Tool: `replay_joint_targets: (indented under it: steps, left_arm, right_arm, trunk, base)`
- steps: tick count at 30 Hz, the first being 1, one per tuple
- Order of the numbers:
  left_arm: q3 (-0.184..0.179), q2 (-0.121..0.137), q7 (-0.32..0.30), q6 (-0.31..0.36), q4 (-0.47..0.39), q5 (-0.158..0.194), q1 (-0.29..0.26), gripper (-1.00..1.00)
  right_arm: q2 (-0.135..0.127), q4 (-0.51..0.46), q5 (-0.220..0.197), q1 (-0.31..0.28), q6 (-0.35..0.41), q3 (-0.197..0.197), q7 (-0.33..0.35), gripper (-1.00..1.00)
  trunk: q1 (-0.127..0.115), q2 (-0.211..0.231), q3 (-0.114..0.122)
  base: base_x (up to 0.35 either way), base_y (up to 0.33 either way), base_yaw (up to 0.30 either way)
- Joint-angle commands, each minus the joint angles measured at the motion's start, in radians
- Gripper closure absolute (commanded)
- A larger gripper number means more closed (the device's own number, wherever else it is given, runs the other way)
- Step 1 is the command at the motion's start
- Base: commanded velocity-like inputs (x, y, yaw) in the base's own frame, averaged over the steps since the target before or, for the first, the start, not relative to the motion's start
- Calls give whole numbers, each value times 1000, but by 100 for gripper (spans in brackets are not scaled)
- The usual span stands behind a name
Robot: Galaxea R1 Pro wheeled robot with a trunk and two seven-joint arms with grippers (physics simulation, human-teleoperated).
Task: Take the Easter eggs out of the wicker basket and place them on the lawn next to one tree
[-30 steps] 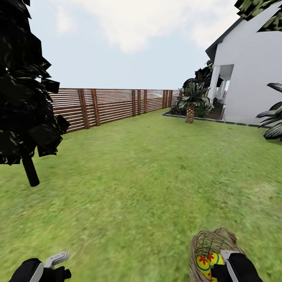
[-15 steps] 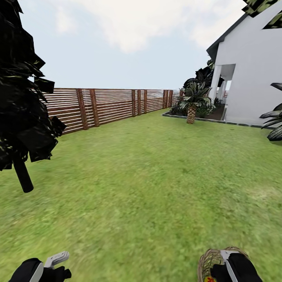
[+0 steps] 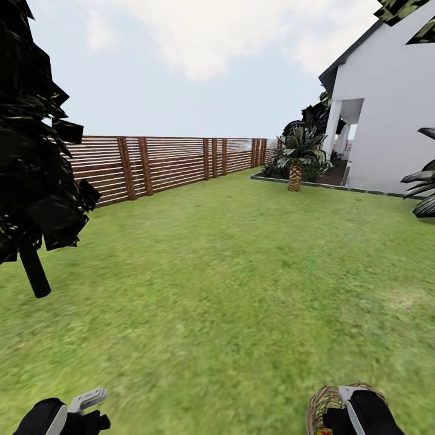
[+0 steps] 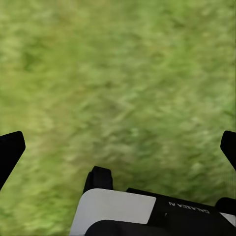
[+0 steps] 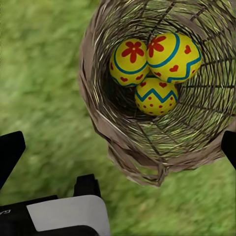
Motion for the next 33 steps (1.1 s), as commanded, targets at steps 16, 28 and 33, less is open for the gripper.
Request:
replay_joint_targets:
  steps: [16,28,33]
  left_arm:
    - [3,-1,-9,6,-5,-4,-1,-100]
    - [2,-8,-8,6,-4,-6,-1,-100]
    - [1,-8,-8,6,-3,-7,-1,-100]
  right_arm:
    - [0,-2,3,0,13,50,1,-100]
    - [-8,-2,-12,-1,11,110,0,-100]
    - [-9,-2,-12,0,12,108,0,-100]
  trunk:
    - [61,-113,-51]
    - [107,-197,-89]
    - [127,-232,-105]
  base:
    - [0,0,0]
    - [0,0,0]
    - [0,0,0]
